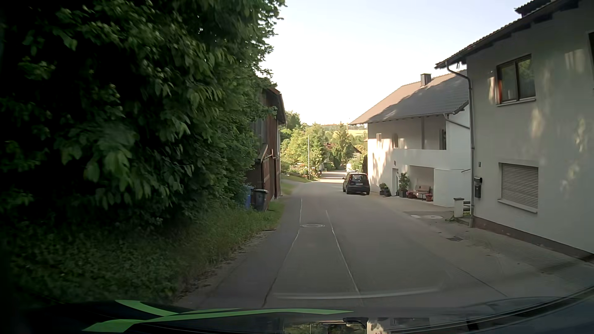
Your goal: Follow the waypoints while adhering to traffic rules and regulations
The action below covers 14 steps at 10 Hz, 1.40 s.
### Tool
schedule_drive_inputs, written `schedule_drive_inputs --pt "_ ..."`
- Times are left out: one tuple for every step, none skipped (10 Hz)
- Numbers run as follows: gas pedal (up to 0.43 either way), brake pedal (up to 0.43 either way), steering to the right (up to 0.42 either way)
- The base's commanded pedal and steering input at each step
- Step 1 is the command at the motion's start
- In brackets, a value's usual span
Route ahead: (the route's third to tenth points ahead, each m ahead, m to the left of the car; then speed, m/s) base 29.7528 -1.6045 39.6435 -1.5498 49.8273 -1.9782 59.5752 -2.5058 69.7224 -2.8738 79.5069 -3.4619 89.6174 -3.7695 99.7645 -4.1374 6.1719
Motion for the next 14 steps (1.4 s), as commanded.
schedule_drive_inputs --pt "0.0 0.146 0.002" --pt "0.0 0.146 0.002" --pt "0.0 0.146 0.002" --pt "0.0 0.14 0.001" --pt "0.0 0.146 0.001" --pt "0.0 0.14 0.001" --pt "0.0 0.146 0.001" --pt "0.0 0.146 0.001" --pt "0.0 0.14 0.001" --pt "0.0 0.146 0.0" --pt "0.0 0.14 0.001" --pt "0.0 0.146 0.001" --pt "0.0 0.152 0.0" --pt "0.0 0.146 0.0"
